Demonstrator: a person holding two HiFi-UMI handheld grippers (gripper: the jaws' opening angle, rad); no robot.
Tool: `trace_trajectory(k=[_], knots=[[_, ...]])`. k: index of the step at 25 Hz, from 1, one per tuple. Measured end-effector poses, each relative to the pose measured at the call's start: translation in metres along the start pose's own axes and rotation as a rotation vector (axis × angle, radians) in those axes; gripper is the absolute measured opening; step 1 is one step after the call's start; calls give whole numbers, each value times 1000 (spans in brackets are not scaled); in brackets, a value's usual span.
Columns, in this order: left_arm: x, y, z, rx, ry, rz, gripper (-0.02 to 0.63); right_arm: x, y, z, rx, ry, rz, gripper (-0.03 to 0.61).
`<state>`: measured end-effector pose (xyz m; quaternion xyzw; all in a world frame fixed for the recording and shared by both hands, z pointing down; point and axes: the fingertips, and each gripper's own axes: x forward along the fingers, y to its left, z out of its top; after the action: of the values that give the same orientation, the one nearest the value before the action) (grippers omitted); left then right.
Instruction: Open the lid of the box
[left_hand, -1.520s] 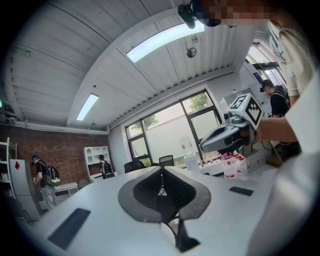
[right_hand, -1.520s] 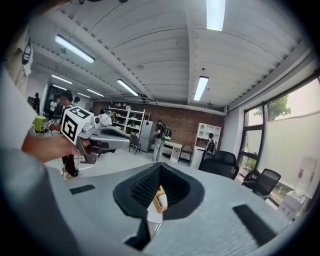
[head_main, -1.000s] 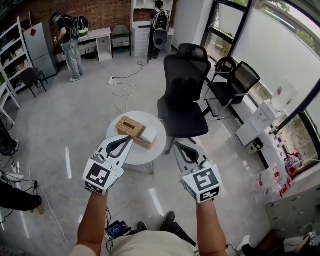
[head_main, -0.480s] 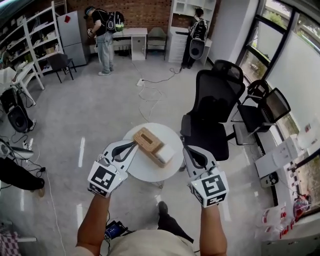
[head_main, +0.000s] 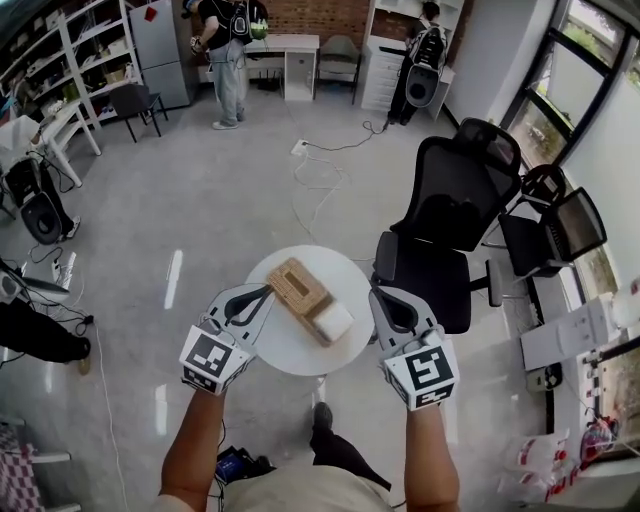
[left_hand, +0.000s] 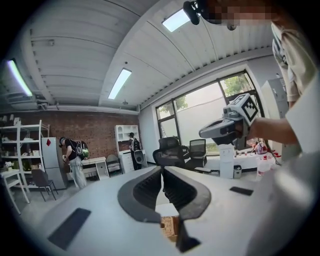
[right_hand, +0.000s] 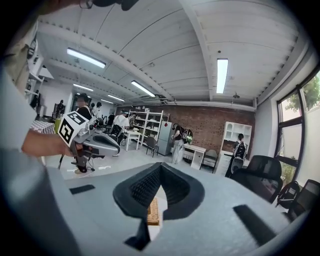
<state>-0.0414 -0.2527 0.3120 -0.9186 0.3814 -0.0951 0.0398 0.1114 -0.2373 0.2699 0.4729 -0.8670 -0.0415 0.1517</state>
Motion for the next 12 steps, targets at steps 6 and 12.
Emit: trace_trajectory(k=[6,12], knots=[[24,21,-41,-60,41,27,18,33,-15,-27,17,28,10,-8],[49,34,-87,-133,78,46,18,60,-25,-59,20,45,21,-8]])
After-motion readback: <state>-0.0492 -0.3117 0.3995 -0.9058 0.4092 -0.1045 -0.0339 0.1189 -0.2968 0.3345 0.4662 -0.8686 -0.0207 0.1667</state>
